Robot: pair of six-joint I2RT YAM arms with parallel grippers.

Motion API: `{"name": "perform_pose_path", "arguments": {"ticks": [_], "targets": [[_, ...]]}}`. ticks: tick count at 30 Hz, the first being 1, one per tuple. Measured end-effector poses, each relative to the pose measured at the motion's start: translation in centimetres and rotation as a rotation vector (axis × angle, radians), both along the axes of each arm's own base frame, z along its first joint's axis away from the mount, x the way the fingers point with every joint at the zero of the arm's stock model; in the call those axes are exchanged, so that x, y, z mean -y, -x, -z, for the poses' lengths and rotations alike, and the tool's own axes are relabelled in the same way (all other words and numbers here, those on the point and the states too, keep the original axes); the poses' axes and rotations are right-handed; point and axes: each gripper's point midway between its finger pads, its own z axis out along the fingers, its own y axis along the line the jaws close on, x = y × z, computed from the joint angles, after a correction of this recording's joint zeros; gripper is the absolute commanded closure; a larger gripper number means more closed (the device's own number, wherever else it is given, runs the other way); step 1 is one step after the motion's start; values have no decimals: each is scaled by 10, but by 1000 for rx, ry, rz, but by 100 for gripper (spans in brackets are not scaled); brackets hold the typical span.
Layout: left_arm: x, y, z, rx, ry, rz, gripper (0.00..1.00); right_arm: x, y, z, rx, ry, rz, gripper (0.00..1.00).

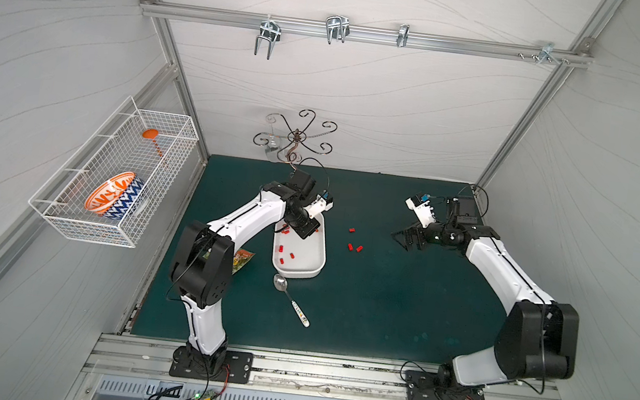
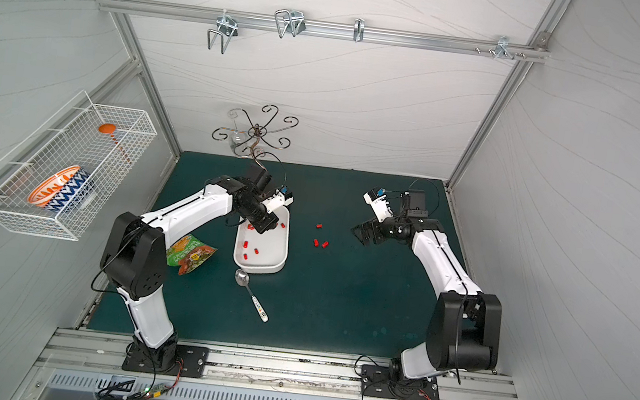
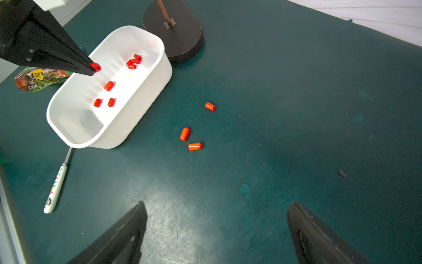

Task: Take the screw protection sleeves out of the storage box
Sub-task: Pick up the screw protection sleeve from the storage box, then place the screw protection sleeve at the center of the board.

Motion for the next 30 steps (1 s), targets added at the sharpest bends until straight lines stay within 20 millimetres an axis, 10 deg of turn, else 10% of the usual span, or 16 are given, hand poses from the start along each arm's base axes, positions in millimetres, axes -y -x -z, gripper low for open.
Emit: {"name": "perform_pose_path", "arguments": {"ticks": [9,18,30], "targets": [[49,10,-28,43,56,117,92,-38,29,2,-37,-8,-157,1],[80,17,-4,-12,58,183,92,-41,74,-4,-28,-116,-253,1],[112,-21,39,6,9,175,89,10,50,-30,2,-239,-96,1]]}}
